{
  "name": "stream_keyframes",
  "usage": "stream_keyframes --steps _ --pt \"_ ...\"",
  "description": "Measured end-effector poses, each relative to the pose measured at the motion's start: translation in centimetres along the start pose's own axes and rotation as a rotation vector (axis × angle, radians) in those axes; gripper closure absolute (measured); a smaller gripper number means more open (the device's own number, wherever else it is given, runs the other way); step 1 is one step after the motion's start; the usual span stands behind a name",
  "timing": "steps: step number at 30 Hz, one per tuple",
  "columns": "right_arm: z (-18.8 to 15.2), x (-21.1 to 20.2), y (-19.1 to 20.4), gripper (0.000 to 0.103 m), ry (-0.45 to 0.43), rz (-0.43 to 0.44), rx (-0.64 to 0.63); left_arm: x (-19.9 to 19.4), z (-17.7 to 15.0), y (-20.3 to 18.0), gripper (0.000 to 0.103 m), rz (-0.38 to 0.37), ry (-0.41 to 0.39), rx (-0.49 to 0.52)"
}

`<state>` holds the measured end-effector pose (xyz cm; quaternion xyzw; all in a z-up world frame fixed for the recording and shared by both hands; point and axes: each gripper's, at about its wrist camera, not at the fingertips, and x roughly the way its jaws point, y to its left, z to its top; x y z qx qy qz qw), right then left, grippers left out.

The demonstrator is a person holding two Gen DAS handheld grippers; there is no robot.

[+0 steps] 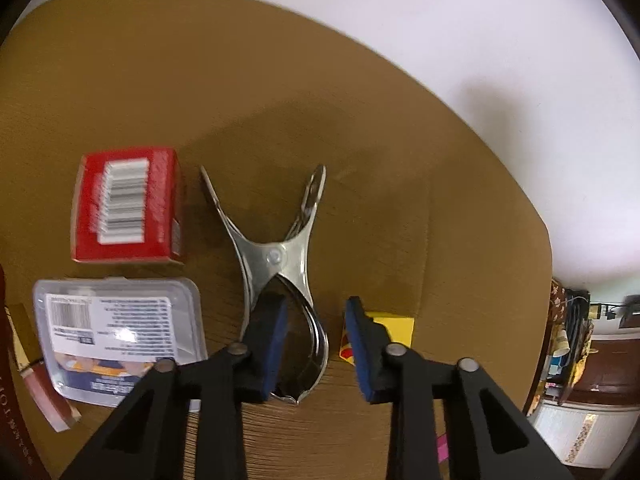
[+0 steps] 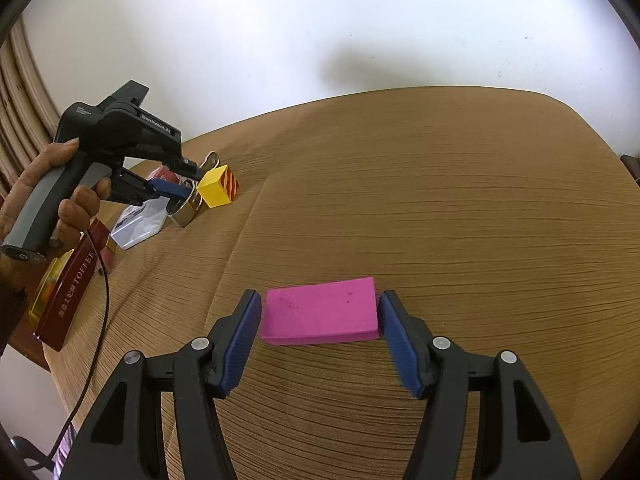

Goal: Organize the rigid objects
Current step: 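Grasp the silver clip with the left tool while the right tool holds the pink block, then place silver clip in tray with left tool while right tool holds pink block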

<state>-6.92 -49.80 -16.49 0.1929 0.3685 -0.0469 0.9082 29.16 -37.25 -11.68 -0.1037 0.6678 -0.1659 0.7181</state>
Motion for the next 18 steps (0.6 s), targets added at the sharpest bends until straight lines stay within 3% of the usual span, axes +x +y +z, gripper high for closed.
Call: stream_keyframes --steps 3,9,18 --pt "-0.1 0.0 0.0 0.043 0.001 -0.001 0.001 0.7 -0.2 0.4 0.092 -0.014 -0.017 -0.026" --pt "-0.2 0.1 0.2 0.043 0.002 -0.005 0.003 -0.5 -1.1 -0.9 0.101 0.057 -0.088 0.071" --pt "-0.1 0.3 0.3 0.043 0.006 -0.012 0.005 -6.2 -3.3 -0.1 0.101 -0.032 -0.167 0.081"
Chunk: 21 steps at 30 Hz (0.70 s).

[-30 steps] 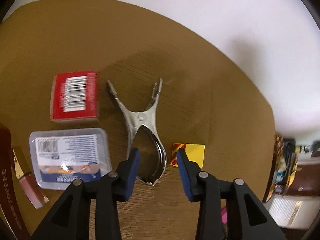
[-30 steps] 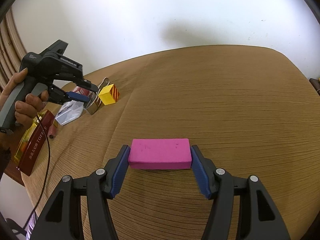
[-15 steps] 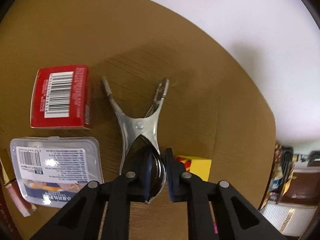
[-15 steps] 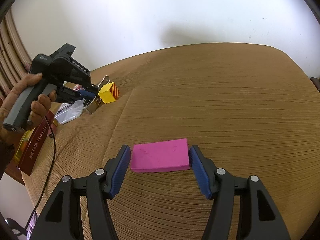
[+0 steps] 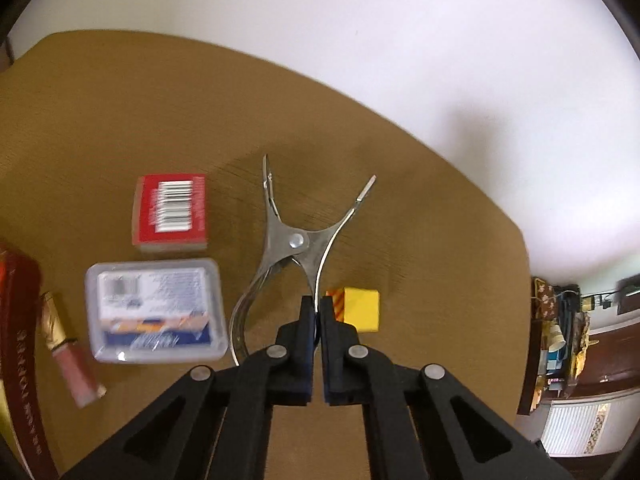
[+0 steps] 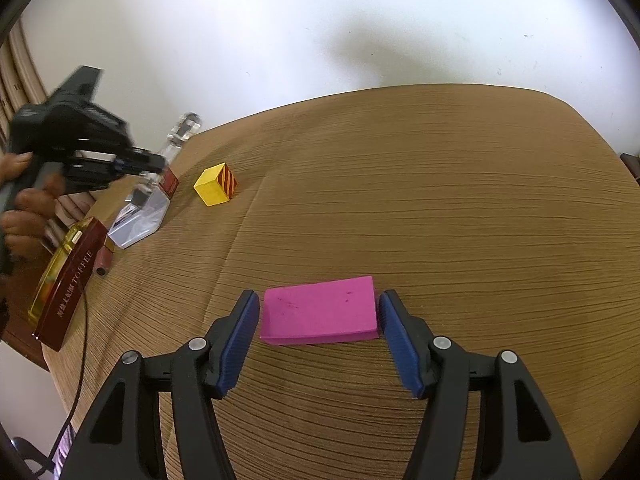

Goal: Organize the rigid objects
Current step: 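Place silver clip in tray with left tool while right tool holds pink block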

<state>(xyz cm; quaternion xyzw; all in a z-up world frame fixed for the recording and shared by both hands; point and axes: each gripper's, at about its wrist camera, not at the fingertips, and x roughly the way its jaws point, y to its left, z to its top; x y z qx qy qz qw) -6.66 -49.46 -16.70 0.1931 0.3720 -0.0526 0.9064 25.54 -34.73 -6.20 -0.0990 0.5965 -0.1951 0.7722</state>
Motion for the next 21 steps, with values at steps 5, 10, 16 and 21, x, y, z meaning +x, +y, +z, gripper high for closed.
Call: stream_keyframes --steps 5,10,16,21 --pt "0.1 0.1 0.2 0.043 0.006 -0.012 -0.006 -6.4 -2.4 1.5 0.101 -0.016 -0.057 0.031" --pt "0.2 0.8 0.9 0.043 0.013 -0.029 -0.023 -13.5 -4.6 5.4 0.101 0.032 -0.119 0.007" --pt "0.3 0.8 0.9 0.043 0.016 -0.041 -0.035 -17.7 -5.5 13.8 0.101 0.163 -0.123 -0.077" --pt "0.3 0.9 1.2 0.043 0.025 -0.068 -0.056 -16.8 -5.1 20.5 0.101 0.247 -0.079 -0.142"
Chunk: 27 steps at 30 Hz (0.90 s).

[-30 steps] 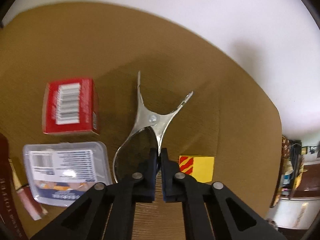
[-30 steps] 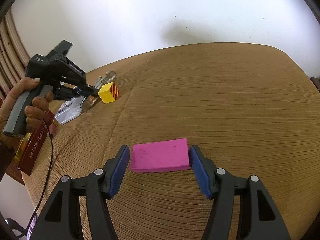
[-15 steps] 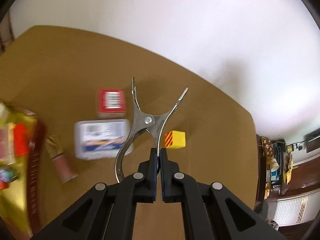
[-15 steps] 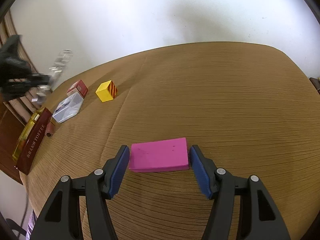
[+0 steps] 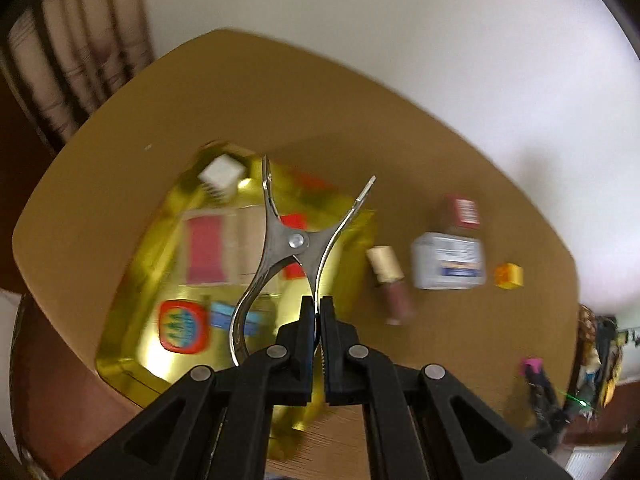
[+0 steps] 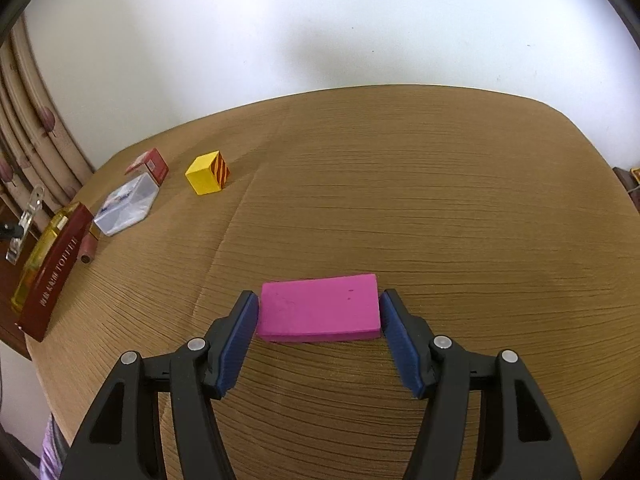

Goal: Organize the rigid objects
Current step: 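Place silver clip in tray with left tool while right tool holds pink block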

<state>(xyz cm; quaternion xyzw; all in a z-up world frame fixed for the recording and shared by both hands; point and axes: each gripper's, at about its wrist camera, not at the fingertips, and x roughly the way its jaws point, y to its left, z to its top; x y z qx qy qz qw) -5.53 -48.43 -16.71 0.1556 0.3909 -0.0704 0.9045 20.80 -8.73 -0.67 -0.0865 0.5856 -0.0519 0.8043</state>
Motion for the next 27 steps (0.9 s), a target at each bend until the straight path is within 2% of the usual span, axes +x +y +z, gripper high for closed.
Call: stream_keyframes --steps 4,9,13,16,19,21,25,27 --pt "0.0 0.0 0.2 0.043 0.004 -0.016 -0.012 2.4 0.5 2.0 0.101 0.044 0.004 -0.020" --pt "0.0 0.0 0.6 0.043 0.011 -0.040 -0.030 4.4 1.8 3.3 0.101 0.091 -0.017 0.009" --pt "0.0 0.1 0.8 0.043 0.014 -0.052 -0.039 5.8 2.5 4.0 0.100 0.088 0.000 0.004" --pt "0.1 0.1 0.8 0.043 0.014 -0.052 -0.039 5.3 2.3 3.6 0.099 0.154 -0.020 0.044" --pt "0.1 0.0 0.7 0.044 0.011 -0.053 -0.034 3.2 1.1 3.1 0.095 0.163 -0.090 0.067" --pt "0.2 0.0 0.7 0.045 0.010 -0.053 -0.035 1.3 -0.1 3.0 0.087 0.163 -0.146 0.065" --pt "0.1 -0.1 1.0 0.045 0.009 -0.074 -0.051 -3.8 -4.4 4.0 0.081 0.070 -0.286 0.010" --pt "0.0 -0.3 1.5 0.045 0.016 -0.095 -0.073 -5.8 -7.5 5.2 0.066 0.023 -0.341 -0.050"
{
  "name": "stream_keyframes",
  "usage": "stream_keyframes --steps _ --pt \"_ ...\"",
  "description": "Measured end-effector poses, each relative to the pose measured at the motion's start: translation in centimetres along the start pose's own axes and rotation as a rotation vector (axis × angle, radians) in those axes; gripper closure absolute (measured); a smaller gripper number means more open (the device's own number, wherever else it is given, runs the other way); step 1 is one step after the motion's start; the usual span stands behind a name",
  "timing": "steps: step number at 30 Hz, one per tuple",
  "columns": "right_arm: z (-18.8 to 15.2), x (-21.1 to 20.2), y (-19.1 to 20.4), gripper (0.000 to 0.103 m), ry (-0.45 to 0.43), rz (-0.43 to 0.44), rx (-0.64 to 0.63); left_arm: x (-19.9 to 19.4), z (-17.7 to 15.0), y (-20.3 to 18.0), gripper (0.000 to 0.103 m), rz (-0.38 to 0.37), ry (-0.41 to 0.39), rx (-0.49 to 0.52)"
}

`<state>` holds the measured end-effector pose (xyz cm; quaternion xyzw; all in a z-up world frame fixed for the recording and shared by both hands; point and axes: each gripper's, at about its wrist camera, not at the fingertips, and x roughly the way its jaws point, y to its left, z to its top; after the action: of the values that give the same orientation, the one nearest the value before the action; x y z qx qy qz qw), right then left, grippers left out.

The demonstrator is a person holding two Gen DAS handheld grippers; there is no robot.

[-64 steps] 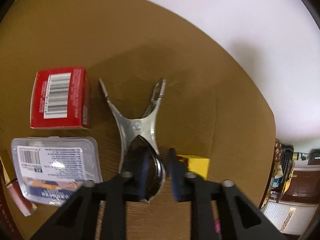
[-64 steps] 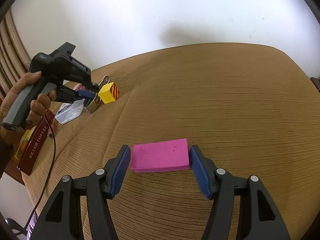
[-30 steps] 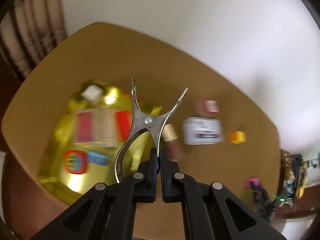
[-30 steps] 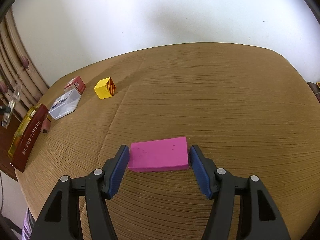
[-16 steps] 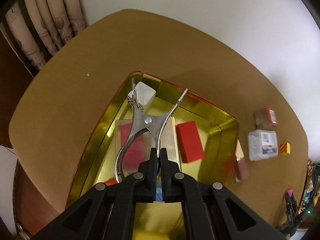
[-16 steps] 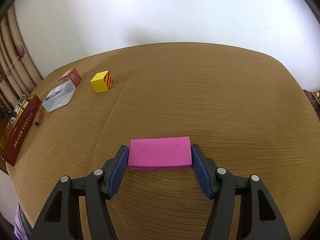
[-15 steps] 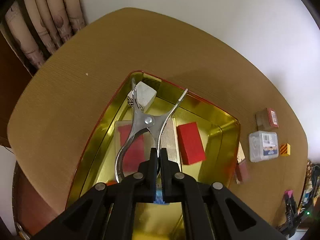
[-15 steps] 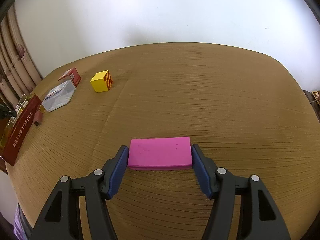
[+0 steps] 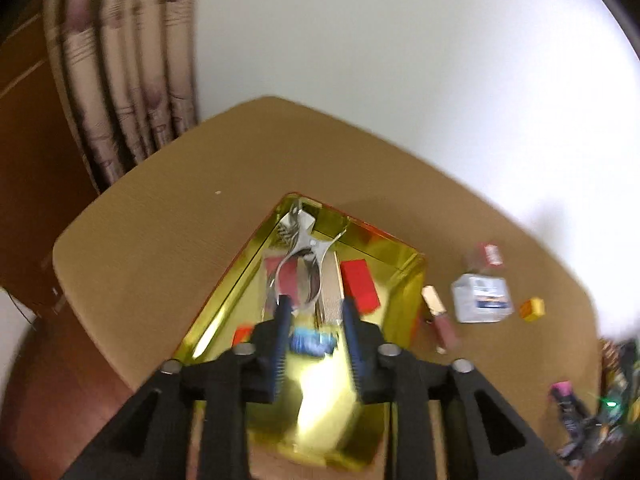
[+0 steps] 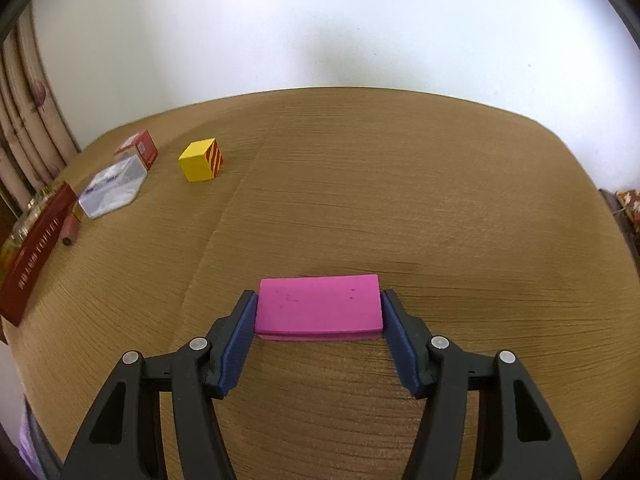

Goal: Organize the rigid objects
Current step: 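Place silver clip in tray with left tool while right tool holds pink block, then lower the pink block into the tray and open the right tool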

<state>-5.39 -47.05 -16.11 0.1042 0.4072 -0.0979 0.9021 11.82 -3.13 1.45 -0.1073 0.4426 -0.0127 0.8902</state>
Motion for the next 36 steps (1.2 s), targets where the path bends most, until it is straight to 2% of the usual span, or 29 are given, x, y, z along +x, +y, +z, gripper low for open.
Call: stream_keyframes --steps 4,6,11,14,17,20,22,28,36 --pt "0.5 -2.2 2.9 0.045 -0.015 0.051 -0.036 -3.9 -3.6 3.7 0.063 -0.036 -0.064 -0.107" --pt "1.3 -3.7 5.3 0.045 -0.031 0.113 -0.061 -4.5 -5.0 5.4 0.063 -0.019 -0.042 -0.133" --pt "5.5 -6.7 17.0 0.045 -0.062 0.355 -0.225 -3.7 -8.1 7.3 0.063 0.064 -0.006 -0.114" --pt "7.9 -5.9 25.1 0.045 -0.043 0.455 -0.328 -3.0 -9.1 7.7 0.063 0.061 0.003 -0.104" --pt "9.1 -3.2 31.0 0.045 -0.014 0.462 -0.405 -2.7 -9.4 7.4 0.063 0.036 -0.008 -0.081" --pt "9.4 0.1 35.0 0.045 0.039 0.453 -0.434 -2.4 -9.5 6.6 0.063 0.088 -0.013 -0.010" --pt "9.3 2.2 37.0 0.045 0.064 0.424 -0.454 -2.4 -9.5 6.1 0.063 0.076 -0.019 0.017" --pt "9.1 4.9 39.6 0.045 0.058 0.365 -0.468 -1.9 -9.5 5.4 0.063 0.072 -0.004 0.074" --pt "9.0 5.4 40.1 0.044 0.038 0.391 -0.445 -1.2 -9.9 4.9 0.063 0.110 0.033 0.106"
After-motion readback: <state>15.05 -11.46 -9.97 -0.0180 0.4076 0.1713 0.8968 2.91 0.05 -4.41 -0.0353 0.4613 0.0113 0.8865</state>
